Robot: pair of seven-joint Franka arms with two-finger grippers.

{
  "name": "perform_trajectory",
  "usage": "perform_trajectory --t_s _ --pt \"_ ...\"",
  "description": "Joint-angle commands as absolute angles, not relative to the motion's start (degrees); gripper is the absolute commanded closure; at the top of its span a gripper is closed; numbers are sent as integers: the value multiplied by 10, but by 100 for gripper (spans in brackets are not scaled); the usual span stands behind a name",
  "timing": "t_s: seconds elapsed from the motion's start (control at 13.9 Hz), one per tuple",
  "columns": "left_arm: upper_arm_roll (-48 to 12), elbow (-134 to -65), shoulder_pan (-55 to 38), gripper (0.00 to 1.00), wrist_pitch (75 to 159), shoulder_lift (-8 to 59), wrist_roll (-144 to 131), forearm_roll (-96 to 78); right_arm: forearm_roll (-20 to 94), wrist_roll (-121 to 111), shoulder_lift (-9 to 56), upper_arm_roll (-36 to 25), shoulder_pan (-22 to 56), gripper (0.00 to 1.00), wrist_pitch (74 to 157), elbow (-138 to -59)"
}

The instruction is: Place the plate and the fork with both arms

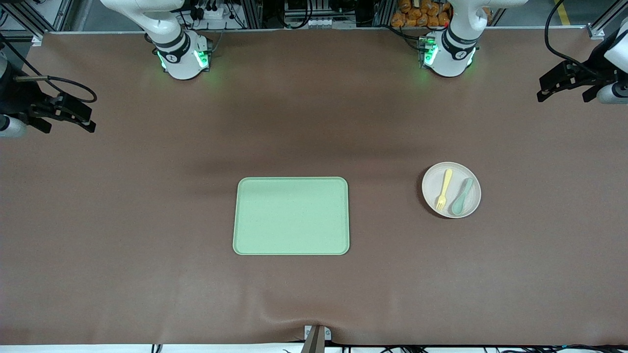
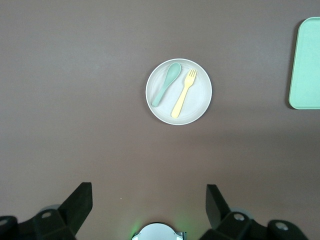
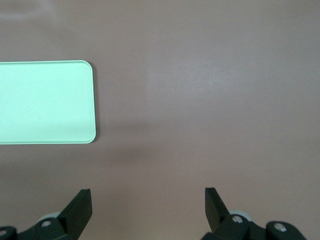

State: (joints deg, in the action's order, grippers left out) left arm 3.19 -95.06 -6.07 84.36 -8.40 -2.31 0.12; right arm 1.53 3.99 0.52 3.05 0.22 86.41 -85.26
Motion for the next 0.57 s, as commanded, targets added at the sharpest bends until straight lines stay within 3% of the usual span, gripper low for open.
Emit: perform_trajectory --t_s 0.0,0.5 --pt "32 -933 -60 0 838 -73 -23 12 18 30 6 35 -8 0 859 -847" --pt "33 -933 -60 0 838 -54 -21 13 18 30 7 35 -7 0 860 -847"
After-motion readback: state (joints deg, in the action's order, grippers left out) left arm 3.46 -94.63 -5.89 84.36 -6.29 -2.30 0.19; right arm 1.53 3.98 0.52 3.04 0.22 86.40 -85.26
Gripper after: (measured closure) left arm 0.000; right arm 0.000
